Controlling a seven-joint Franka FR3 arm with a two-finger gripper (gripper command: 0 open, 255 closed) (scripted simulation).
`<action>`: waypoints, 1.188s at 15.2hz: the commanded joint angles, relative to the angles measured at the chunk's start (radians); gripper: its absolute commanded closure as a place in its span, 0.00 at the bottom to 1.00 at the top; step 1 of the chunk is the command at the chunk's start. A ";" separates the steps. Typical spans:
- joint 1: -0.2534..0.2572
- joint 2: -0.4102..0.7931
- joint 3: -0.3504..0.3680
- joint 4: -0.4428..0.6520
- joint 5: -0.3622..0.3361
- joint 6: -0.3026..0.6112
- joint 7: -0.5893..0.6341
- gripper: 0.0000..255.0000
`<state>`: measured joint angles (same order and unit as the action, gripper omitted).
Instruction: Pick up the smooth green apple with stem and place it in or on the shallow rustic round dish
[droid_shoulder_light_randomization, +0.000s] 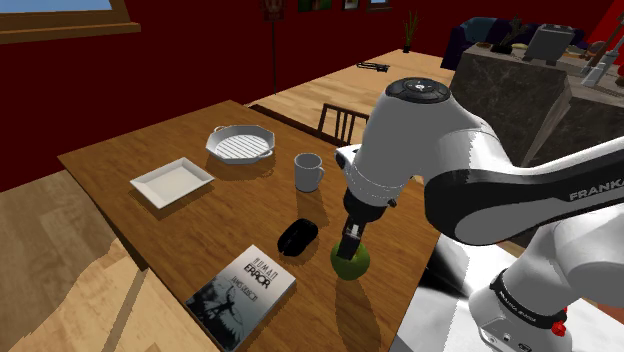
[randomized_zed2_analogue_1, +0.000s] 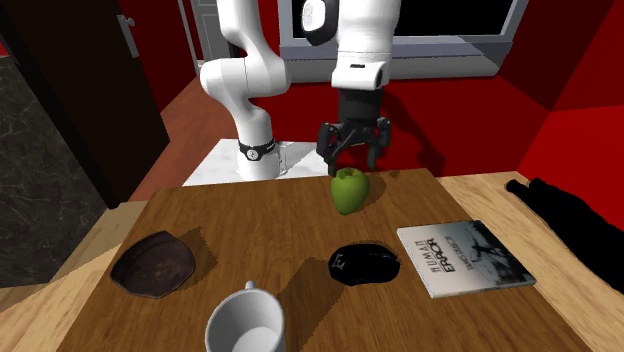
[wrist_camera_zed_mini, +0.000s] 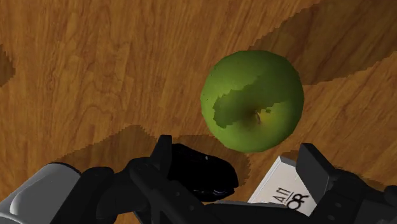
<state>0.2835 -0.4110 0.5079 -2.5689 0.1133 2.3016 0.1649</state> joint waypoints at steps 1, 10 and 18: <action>0.000 0.045 0.035 0.004 -0.016 0.055 0.027 0.00; -0.034 0.139 0.067 -0.030 -0.067 0.176 0.065 0.00; -0.034 0.139 0.067 -0.030 -0.067 0.176 0.065 1.00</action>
<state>0.2495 -0.2728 0.5752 -2.5980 0.0462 2.4783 0.2303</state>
